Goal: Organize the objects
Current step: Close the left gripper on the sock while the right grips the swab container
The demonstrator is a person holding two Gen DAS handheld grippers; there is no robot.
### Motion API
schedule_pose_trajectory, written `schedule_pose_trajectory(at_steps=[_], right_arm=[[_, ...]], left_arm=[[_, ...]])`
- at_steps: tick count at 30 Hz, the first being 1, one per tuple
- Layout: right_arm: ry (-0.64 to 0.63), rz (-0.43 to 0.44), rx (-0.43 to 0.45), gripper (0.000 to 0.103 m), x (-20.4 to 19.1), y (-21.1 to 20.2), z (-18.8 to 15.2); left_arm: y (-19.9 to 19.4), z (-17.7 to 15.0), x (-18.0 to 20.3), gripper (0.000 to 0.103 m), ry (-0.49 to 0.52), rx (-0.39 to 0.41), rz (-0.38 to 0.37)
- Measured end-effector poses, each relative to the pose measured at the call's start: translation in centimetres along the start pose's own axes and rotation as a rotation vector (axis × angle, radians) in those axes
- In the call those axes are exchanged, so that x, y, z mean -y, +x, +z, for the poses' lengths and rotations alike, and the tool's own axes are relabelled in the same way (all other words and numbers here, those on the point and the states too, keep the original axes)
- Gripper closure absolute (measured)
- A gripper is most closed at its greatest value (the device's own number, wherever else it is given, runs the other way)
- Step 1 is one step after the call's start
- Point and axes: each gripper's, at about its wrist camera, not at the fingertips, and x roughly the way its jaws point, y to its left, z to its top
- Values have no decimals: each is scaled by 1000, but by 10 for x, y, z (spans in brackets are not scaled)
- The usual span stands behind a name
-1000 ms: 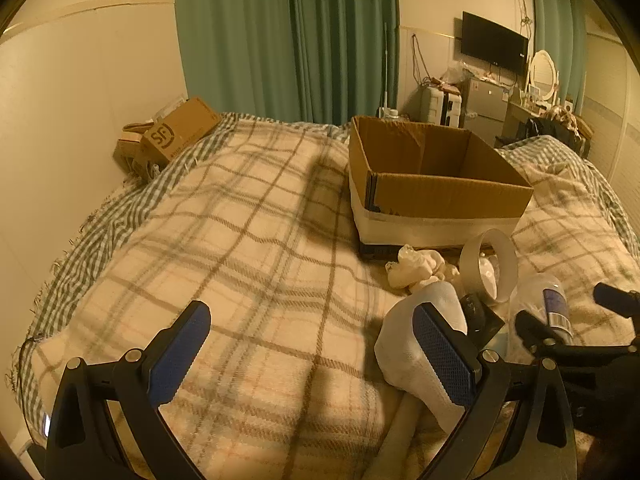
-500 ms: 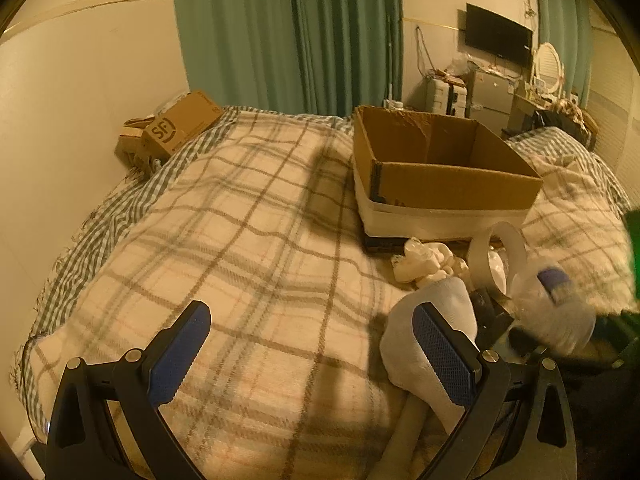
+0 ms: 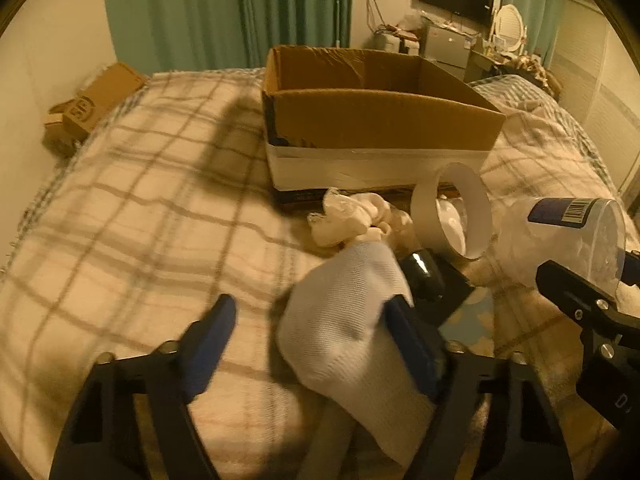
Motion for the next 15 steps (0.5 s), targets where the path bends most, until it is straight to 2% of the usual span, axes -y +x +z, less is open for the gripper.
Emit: schedule_pose_trajectory(at_steps=[2,4,7,9,11,15], right_arm=[[0,7,-2,39,-1,1,-1],[0,12,3,39,0,-1,-1],[-3,9,13,40,-1,-5,-2],[-8,5,18,40,-1,-7,-2],[-15,4,18,40,-2,-7,-3],[-23,8,22,40,-3,-11,-3]], left_arm=[[2,-4,3,43,14,-10,-34],[-1,-9,11,45,52,-2,-24],[1,-13,19,40,100,-24,-17],[7,-13,18,33,96,-52,-27],[12,-12,15,33,82,-73,-37],[6,-12,10,54,63,-60,-62]])
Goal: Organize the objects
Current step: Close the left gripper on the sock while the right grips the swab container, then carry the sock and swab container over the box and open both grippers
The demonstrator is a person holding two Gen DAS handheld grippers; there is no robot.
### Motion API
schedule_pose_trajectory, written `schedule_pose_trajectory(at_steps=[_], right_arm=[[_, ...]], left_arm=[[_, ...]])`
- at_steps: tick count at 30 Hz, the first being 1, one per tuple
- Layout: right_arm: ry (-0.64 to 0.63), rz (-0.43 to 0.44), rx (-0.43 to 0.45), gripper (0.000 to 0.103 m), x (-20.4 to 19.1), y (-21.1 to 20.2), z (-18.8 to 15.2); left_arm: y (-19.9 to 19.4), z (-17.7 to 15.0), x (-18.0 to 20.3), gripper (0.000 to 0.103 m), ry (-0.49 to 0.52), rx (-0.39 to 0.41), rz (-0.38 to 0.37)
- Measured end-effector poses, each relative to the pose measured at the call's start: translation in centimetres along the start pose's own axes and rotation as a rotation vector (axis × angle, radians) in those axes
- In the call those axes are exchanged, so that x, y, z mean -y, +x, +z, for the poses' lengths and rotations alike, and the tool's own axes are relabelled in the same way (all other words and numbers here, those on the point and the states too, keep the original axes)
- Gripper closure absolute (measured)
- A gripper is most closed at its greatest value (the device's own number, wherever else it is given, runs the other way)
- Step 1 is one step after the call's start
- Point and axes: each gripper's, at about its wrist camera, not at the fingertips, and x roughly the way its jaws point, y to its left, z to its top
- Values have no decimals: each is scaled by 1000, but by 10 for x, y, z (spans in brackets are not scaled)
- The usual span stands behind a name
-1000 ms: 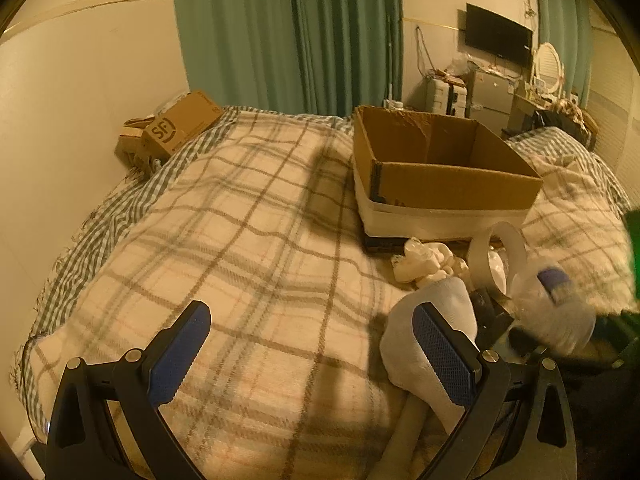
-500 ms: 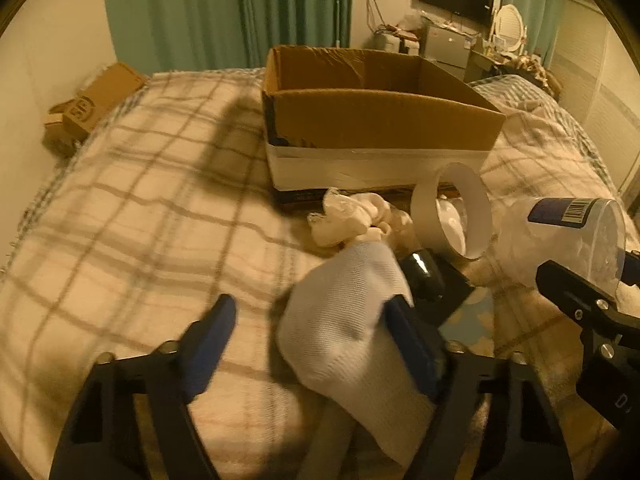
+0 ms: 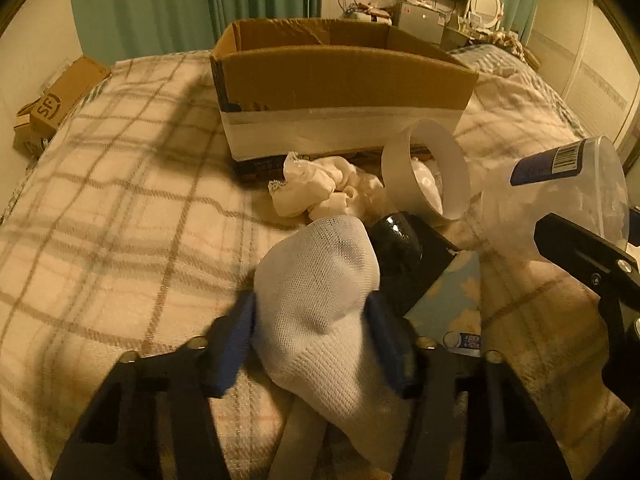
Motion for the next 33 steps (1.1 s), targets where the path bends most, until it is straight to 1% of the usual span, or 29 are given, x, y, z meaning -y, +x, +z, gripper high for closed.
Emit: schedule_pose_trajectory(at_steps=[1,3,5,10,13,16,20,25,27,29,33], right_arm=[[-4,-2,6,40,0,-2,1],[-19,1,28,41,-1,-11,3],[-34,1,57,41,-2,-21,7],[-62,27,134,41,2,-49,28],[-77,31,187,41,7,-67,50],[-91,44,236,41,11,-82,77],[-114,61,285,41,16,-89,120],[-129,54,300,41,18,-69,171],[-122,48,289,41,20,-51,190],[-107,59,268,41,24,-30,204],[-88,73,229,41,30,13,221]], left_arm=[[-4,1,-1,59,-4,10,-3],[-15,3,-3,62,-12,35,-10],[-32,9,-8,63,-31,84,-6],[-74,44,-17,63,-42,208,-11],[-91,73,-21,63,-35,263,-6],[-97,101,-22,63,-37,289,-22],[-102,140,-21,63,-12,337,-4],[-89,188,-23,63,-7,352,-8],[-77,204,-24,63,-5,346,-1],[-62,218,-23,63,-2,331,5],[-27,233,-26,63,-7,296,17]])
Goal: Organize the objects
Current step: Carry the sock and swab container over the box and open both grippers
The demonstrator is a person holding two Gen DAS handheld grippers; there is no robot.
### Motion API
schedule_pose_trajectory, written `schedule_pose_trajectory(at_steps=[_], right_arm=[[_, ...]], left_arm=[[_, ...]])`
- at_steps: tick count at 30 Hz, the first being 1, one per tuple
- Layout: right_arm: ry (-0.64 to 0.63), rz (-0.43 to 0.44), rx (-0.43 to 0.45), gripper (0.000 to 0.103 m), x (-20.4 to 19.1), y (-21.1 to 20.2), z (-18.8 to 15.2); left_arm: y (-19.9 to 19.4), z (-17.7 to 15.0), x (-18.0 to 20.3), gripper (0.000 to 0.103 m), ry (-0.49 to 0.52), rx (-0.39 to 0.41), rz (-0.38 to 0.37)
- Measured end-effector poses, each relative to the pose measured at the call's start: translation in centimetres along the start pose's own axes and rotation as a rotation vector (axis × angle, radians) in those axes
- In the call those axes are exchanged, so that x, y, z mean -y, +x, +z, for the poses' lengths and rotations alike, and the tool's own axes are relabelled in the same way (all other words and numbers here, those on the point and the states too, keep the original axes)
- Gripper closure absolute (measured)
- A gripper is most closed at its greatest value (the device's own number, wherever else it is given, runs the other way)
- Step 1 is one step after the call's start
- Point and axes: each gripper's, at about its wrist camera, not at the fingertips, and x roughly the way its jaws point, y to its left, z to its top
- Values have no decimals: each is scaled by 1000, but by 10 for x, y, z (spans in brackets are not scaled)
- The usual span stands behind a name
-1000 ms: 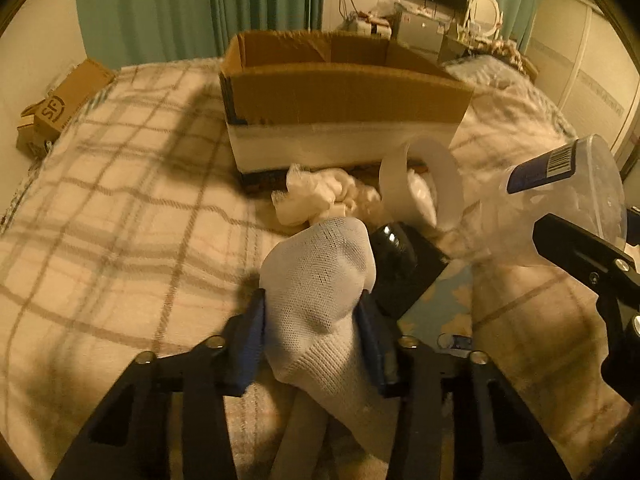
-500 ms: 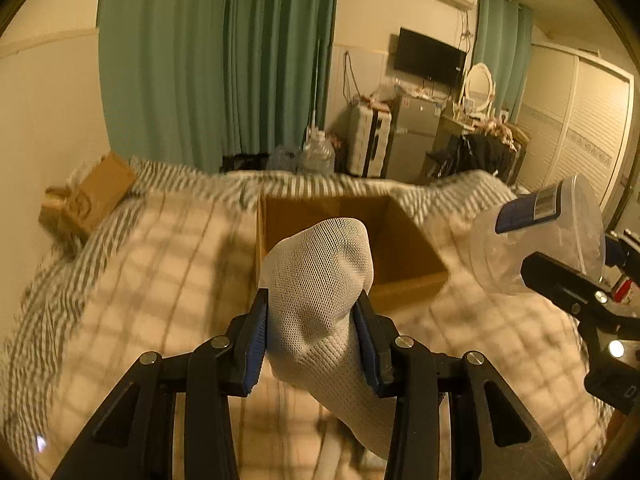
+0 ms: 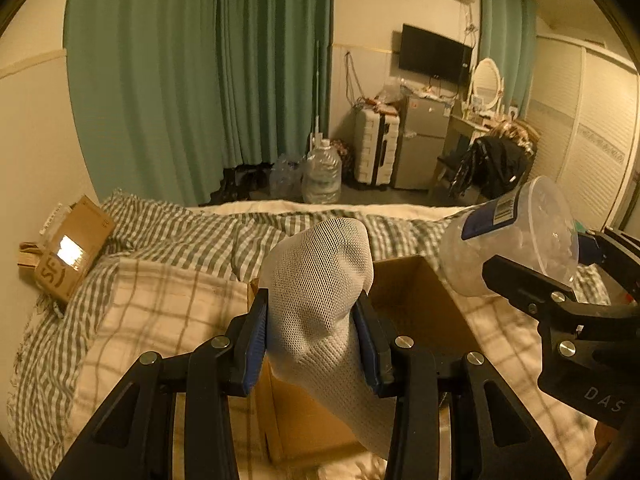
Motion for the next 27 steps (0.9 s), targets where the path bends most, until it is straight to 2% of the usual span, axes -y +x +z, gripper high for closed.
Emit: schedule_pose_trajectory(at_steps=[6,10,12,13,14,15,16,18,21,27], right_arm=[[51,42,-65,41,11,58,-13],[108,64,-73,40,20,73,-21],[119,61,-80,24,23,74,-22],[118,47,-77,16,25,71,-21],[118,30,-60,16,27,63,-20],[118,24,-49,16,29,56,-19],[120,20,-41,16,31,47,-17],[124,7,-25,15,35,28,-13],[113,-24,-4,11,35,-7,-9],[72,-74,30,9,26,-81,-17]], left_arm=[[47,-16,4,62,21,-71,-1],[61,-22,2,53,-8,-103,-39],[62,-22,2,47,-12,-116,-41],[58,-22,2,41,-8,-111,-39],[52,-21,2,35,-1,-97,-30],[47,-20,2,23,5,-88,-20],[38,-18,3,16,10,-71,-5],[18,-15,3,12,13,-38,11],[-13,-12,3,11,19,-7,15],[-78,-21,-4,10,16,40,74]])
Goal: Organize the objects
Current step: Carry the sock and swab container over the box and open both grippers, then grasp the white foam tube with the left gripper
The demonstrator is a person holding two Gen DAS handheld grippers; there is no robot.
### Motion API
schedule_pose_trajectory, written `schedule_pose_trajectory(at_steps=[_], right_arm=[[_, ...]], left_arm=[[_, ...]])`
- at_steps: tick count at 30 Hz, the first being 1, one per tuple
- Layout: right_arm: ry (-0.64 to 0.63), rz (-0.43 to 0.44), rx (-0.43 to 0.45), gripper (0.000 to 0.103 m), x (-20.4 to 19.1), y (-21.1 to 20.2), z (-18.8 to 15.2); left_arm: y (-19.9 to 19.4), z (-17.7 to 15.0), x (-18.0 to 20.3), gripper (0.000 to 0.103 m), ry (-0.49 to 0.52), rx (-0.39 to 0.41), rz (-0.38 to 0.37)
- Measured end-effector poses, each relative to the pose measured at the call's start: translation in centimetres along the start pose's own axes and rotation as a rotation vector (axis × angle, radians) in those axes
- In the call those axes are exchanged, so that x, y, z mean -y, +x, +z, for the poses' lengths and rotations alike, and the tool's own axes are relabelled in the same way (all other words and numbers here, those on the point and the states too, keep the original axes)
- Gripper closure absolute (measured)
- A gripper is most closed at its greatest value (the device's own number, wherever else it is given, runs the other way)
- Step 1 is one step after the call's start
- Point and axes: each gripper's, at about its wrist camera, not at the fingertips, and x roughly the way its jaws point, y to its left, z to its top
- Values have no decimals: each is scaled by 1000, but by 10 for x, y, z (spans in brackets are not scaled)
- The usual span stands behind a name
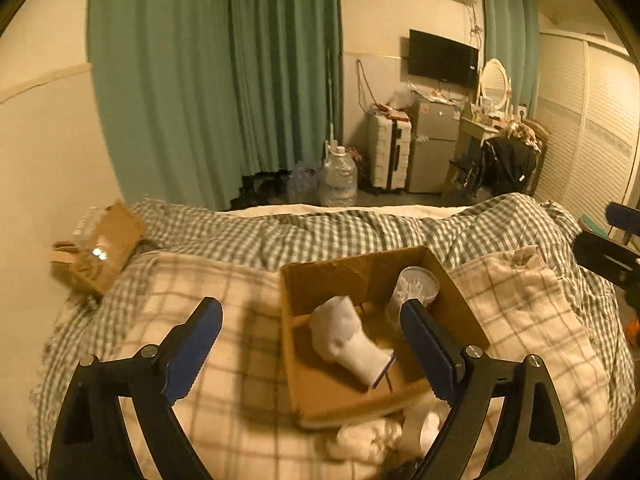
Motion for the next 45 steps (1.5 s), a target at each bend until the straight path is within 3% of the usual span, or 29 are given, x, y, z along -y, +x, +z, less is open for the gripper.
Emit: schedule_pose_trajectory(at_steps=[7,13,18,20,22,25,27,29,31,35,45], right_arm=[[-21,-5,-12,9,-10,-59,-42],[-24,-23,-48,9,-25,-70,-97],[-35,-31,-86,9,-42,-47,-142],[-32,-26,-108,9,-45,-34,-156],[-26,-13,-143,9,-47,-22,-166],[-26,4,-199,9,-50,-4,-180],[-19,12,-223,9,-49,4,-187],[-8,26,-242,9,-49,10,-191],[-3,31,-250,9,-48,13,-193],[4,39,-254,9,-47,13,-194],[-39,35,-235,9,-60,8,-191]], left_arm=[[-52,-43,-16,10,-41,17,60],[-60,-94,-5,10,-3,-24,56],[-31,-145,18,12,71,-148,-1],[-17,-167,24,20,99,-200,0],[-4,-186,30,35,119,-261,-13],[11,-213,36,40,140,-361,-77],[15,-221,39,44,149,-388,-91],[19,-224,41,56,160,-407,-100],[23,-229,44,83,167,-440,-141],[14,-227,46,90,168,-413,-157],[-20,-198,27,91,109,-303,-171]])
